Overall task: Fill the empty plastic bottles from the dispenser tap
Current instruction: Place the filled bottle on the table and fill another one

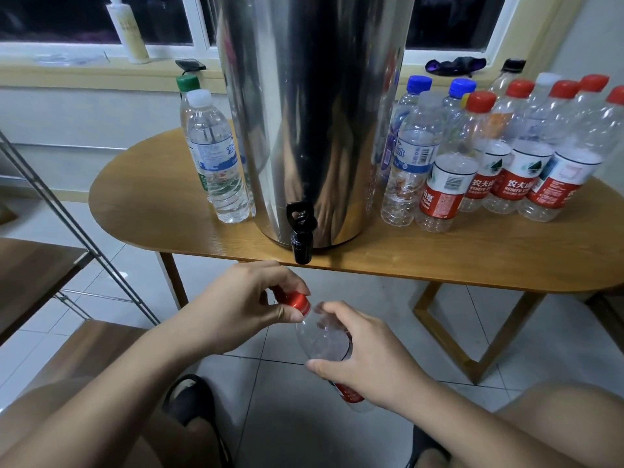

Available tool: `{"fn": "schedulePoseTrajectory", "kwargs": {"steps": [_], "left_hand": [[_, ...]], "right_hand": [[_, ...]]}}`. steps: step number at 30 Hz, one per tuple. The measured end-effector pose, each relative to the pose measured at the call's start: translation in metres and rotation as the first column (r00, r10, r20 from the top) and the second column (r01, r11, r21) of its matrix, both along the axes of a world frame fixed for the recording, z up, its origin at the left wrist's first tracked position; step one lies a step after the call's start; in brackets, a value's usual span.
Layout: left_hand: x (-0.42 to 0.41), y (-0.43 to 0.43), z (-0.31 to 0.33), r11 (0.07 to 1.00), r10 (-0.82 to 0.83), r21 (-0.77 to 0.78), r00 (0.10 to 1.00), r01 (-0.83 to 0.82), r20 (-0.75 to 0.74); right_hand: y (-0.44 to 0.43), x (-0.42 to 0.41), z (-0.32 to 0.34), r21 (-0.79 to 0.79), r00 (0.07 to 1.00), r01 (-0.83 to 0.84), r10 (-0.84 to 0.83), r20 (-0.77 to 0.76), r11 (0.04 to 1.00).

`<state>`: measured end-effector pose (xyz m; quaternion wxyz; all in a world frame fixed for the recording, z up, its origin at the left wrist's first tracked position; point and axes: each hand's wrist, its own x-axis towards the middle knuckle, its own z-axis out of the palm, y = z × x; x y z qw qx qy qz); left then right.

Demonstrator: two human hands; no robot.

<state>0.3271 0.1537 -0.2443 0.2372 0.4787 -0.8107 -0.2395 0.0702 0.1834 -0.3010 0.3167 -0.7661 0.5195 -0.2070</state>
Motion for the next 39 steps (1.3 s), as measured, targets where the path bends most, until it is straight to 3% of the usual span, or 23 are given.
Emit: {"fn": "schedulePoseTrajectory", "kwargs": {"steps": [9, 14, 22, 31, 39], "left_hand": [[0.000, -0.008, -0.006, 0.981, 0.137, -0.130, 0.989, -0.144, -0.061], [0.019, -0.026, -0.009, 0.941, 0.266, -0.211, 0.964, -0.264, -0.020], [0.033, -0.053, -0.014, 0.884, 0.435, -0.195, 0.901, -0.425, 0.009], [0.033, -0.051, -0.007, 0.866, 0.456, -0.202, 0.888, -0.457, -0.052], [0.009, -0.022, 0.023, 0.906, 0.295, -0.222, 0.913, -0.361, -0.282]], "right_hand": [[-0.003, 0.005, -0.001, -0.020, 0.999, 0.054, -0.054, 0.004, 0.998], [-0.008, 0.008, -0.006, 0.001, 0.994, 0.106, -0.106, 0.033, 0.994], [-0.015, 0.014, -0.007, 0.021, 0.988, 0.130, -0.131, 0.080, 0.991], [-0.021, 0.017, -0.009, 0.060, 0.976, 0.161, -0.168, 0.137, 0.985], [-0.025, 0.022, -0.010, 0.084, 0.965, 0.176, -0.189, 0.182, 0.981]]}}
